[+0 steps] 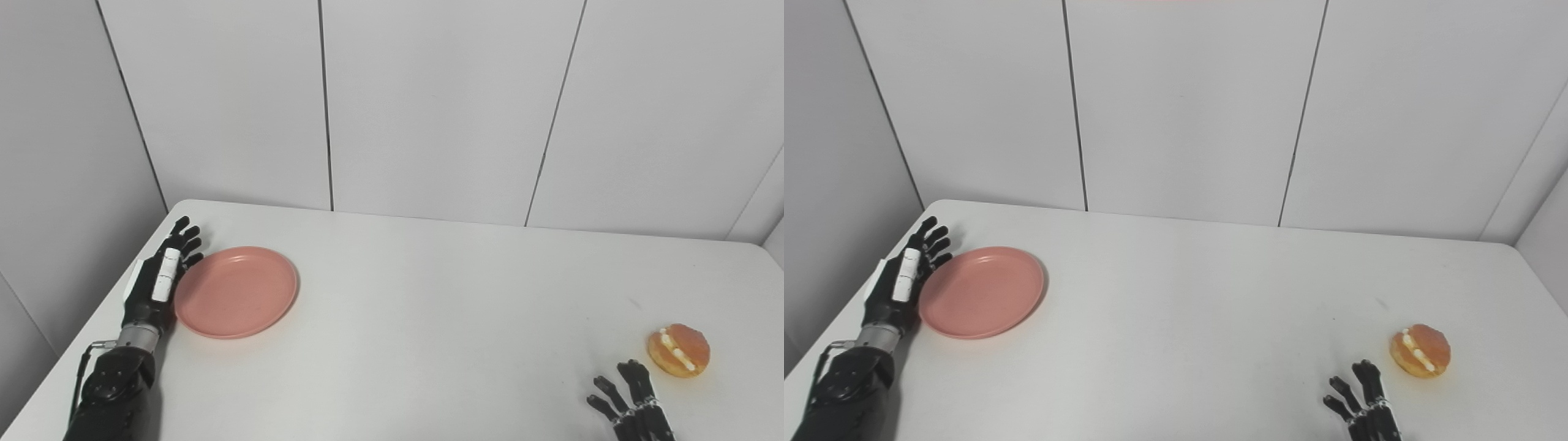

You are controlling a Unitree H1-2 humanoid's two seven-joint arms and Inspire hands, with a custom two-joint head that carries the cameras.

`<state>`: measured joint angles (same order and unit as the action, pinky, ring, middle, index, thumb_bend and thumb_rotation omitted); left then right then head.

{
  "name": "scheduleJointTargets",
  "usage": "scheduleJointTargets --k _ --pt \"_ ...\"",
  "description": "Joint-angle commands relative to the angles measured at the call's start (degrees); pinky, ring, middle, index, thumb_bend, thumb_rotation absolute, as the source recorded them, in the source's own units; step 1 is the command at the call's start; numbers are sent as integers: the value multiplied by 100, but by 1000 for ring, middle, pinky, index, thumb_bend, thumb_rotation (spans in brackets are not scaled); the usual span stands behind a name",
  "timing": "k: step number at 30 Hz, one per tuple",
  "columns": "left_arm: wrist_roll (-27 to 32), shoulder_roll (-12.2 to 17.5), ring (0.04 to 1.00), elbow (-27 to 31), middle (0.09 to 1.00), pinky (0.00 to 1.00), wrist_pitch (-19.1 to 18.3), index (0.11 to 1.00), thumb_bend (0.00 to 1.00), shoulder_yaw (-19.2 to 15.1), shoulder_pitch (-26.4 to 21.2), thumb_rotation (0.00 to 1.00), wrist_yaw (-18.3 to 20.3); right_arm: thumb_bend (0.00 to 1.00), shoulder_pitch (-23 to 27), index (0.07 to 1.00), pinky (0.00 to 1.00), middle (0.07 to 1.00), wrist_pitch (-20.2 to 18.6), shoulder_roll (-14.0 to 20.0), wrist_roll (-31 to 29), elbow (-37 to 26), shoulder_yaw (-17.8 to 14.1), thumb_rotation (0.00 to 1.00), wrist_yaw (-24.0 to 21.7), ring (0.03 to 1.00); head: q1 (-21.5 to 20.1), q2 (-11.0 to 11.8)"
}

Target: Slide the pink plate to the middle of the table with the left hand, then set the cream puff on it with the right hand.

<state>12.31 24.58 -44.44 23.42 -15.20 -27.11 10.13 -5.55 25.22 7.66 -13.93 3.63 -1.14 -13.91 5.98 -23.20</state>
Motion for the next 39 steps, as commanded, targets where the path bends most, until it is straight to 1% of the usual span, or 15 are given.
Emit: scheduleJointTargets --k 1,4,8,9,10,12,16,18,20,24,31,37,39 --pt "61 -115 924 57 924 873 -3 927 865 64 16 915 82 873 -13 979 833 984 -876 9 153 734 15 973 183 889 6 -8" --pt "132 -175 902 48 899 828 15 899 869 75 -10 888 125 880 -14 976 839 980 -884 10 145 727 28 970 181 889 -2 -10" --pt "164 -270 897 157 892 823 -103 904 865 82 -18 893 106 875 -24 976 843 978 -899 1 136 703 41 969 183 890 -25 -23" --pt "164 -296 891 182 890 804 -119 901 873 87 -20 888 109 869 -27 977 842 978 -905 -2 145 697 43 971 191 890 -27 -24" --pt "154 -324 888 175 887 789 -107 899 903 100 -34 876 123 866 -28 976 837 978 -908 -4 150 696 46 972 194 886 -40 -30" --pt "165 -375 886 174 883 781 -108 895 922 118 -54 870 157 865 -31 975 836 977 -912 -8 162 692 54 972 202 884 -58 -39" --pt "111 -499 901 268 886 780 -193 890 894 192 -57 871 134 867 -45 973 823 974 -933 -17 167 659 73 969 223 878 -80 -51" --pt "29 -566 895 436 889 760 -304 889 903 244 -20 888 47 868 -58 968 815 970 -948 -26 167 626 83 964 240 869 -97 -55" --pt "-5 -615 895 510 893 763 -362 892 901 270 -7 896 8 863 -70 971 810 972 -968 -29 171 595 93 963 252 869 -114 -65" --pt "-25 -765 884 687 882 755 -574 883 915 304 20 885 -64 854 -81 971 801 973 -980 -20 240 561 113 969 292 864 -142 -80" --pt "-190 -964 877 877 888 756 -741 907 897 462 67 905 -178 863 -102 968 786 973 -1033 -20 242 483 133 965 301 851 -177 -108" --pt "-209 -1134 874 1015 884 749 -1003 893 892 541 98 898 -260 851 -116 968 787 969 -1061 -23 234 447 141 963 302 843 -206 -137" --pt "-212 -1232 875 1061 882 745 -1068 895 898 582 119 888 -278 851 -114 969 786 968 -1089 -21 226 435 150 963 298 844 -236 -156"
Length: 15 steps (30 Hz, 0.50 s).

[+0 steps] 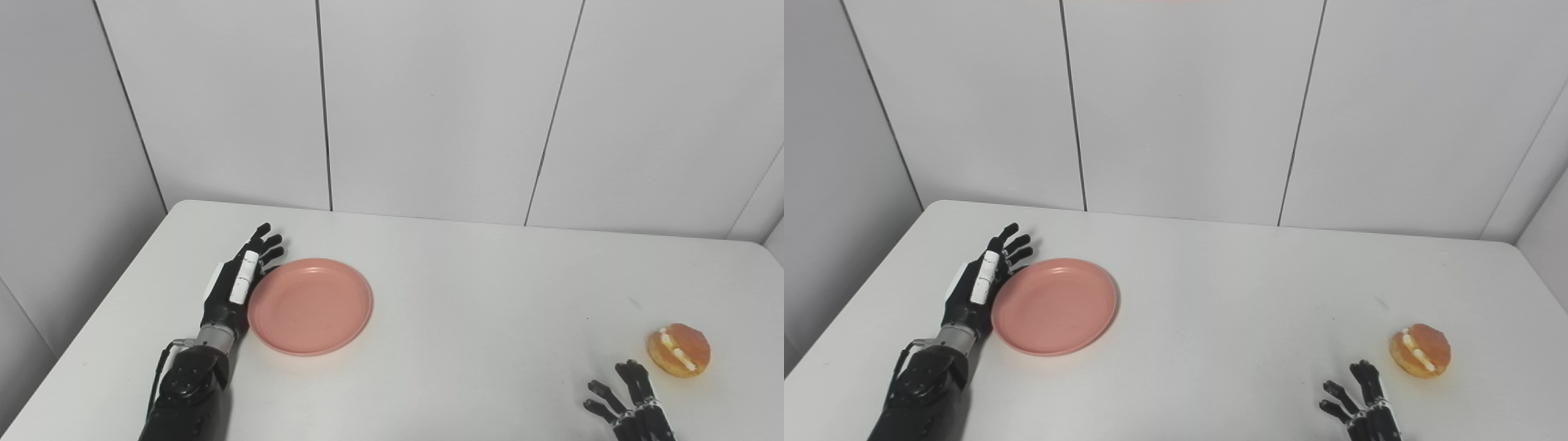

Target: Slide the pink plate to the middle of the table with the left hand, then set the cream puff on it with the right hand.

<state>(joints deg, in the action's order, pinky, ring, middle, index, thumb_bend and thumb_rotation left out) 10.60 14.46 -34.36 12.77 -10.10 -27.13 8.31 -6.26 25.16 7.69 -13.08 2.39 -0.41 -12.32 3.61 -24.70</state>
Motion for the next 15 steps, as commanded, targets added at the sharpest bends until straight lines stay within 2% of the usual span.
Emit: scheduleJointTargets --k 1,6,15 --pt "-41 -278 876 73 882 744 -33 897 901 93 132 880 -104 853 -43 968 785 967 -1096 -22 139 555 81 962 140 843 -7 -9" --pt "-58 -457 877 104 875 763 -145 894 920 193 171 873 -95 864 -51 965 776 962 -1115 -21 169 524 110 961 161 835 -68 -30" --pt "-124 -739 894 -24 885 790 -86 905 873 279 240 887 -120 885 -55 962 757 949 -1151 -57 212 469 149 941 222 818 -321 -97"
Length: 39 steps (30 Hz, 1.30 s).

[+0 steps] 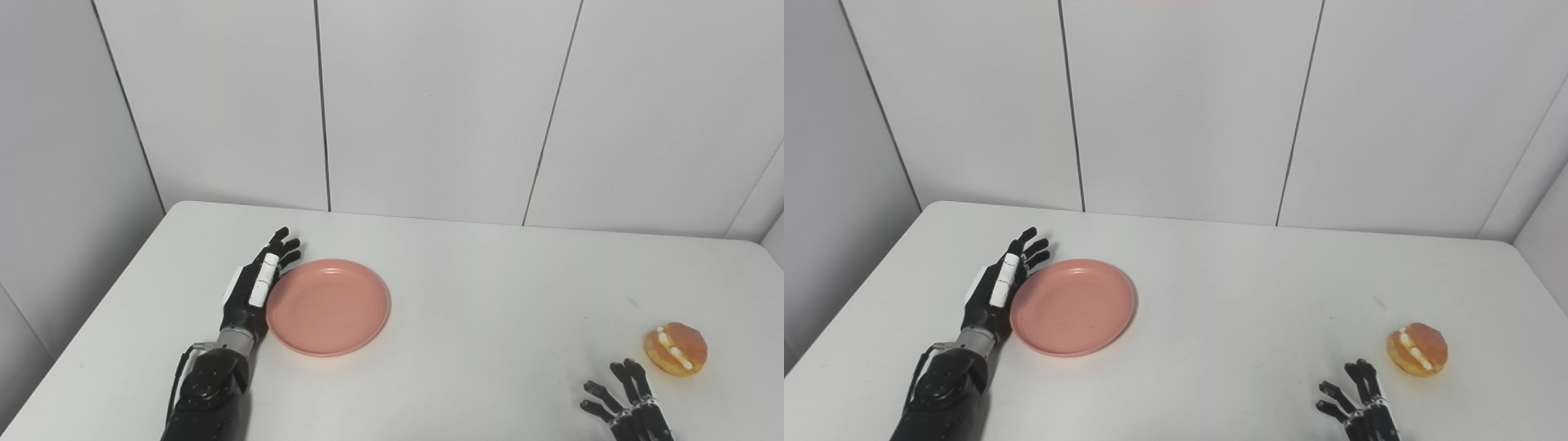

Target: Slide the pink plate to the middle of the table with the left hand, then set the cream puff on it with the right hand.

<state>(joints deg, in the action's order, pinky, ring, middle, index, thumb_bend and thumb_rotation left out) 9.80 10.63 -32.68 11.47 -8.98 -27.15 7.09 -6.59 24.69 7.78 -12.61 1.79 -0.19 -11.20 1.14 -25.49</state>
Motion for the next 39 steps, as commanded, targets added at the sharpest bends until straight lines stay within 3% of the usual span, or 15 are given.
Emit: scheduleJointTargets --k 1,10,16,28,39 --pt "-51 -374 894 -210 884 791 52 913 882 174 250 883 -13 890 -18 962 754 948 -1100 -69 172 536 130 937 114 816 -75 -18" --pt "-99 -580 910 -428 884 818 259 946 946 236 307 853 -126 889 -38 941 714 927 -1168 -153 200 452 203 891 205 786 -505 -55" --pt "-152 -659 905 -470 888 812 278 961 926 267 345 870 -127 887 -52 936 707 922 -1164 -216 309 395 296 879 288 780 -840 -53" --pt "-104 -778 934 -647 934 925 290 1000 893 284 366 872 -65 892 -70 937 703 924 -1095 -370 642 351 495 886 481 781 -1644 -6" --pt "-161 -807 938 -817 942 934 365 1000 893 350 276 875 -18 869 -53 956 727 938 -1086 -535 870 313 633 917 696 811 -1948 -86"
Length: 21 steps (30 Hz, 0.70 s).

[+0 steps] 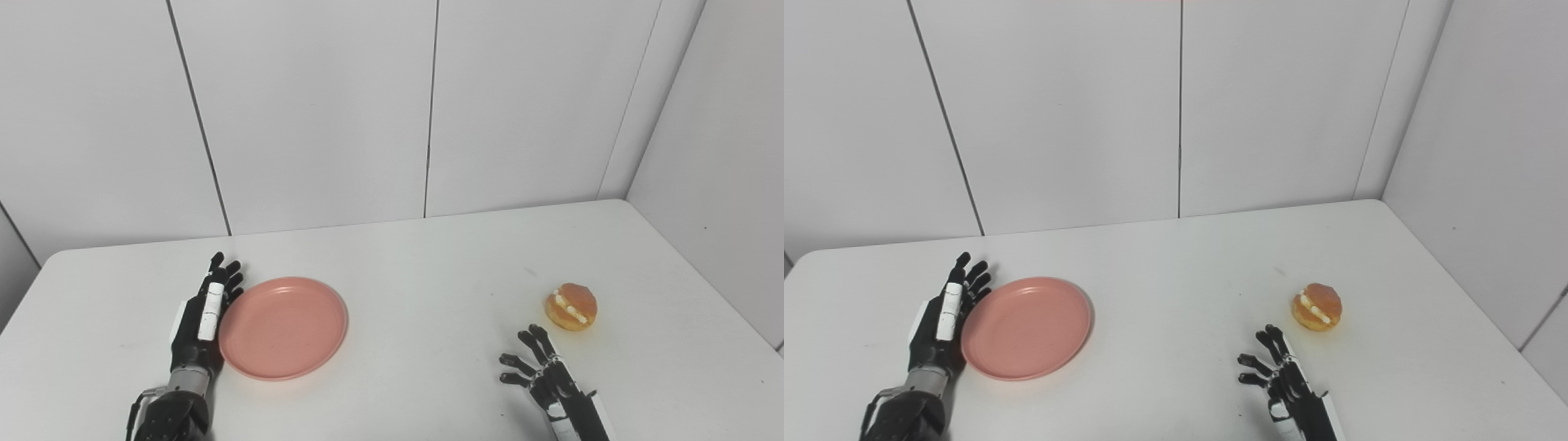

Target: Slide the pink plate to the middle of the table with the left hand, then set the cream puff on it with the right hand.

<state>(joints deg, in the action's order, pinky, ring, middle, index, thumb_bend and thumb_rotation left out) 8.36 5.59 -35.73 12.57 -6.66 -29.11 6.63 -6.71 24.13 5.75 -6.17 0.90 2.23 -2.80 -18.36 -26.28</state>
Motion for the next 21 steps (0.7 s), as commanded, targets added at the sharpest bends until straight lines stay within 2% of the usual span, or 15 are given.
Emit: scheduleJointTargets --k 1,10,21 --pt "18 -312 938 -523 942 937 259 1000 897 108 458 874 60 869 -40 956 728 939 -1035 -348 266 399 408 919 -118 813 -59 -21" --pt "113 -437 942 -392 939 953 99 1000 995 80 426 872 102 849 -21 957 776 948 -1037 -456 471 394 514 959 53 875 -328 -58" --pt "28 -597 934 -336 936 931 -40 1000 1000 163 386 880 42 822 43 955 848 939 -964 -566 798 450 575 983 219 898 -545 -71"
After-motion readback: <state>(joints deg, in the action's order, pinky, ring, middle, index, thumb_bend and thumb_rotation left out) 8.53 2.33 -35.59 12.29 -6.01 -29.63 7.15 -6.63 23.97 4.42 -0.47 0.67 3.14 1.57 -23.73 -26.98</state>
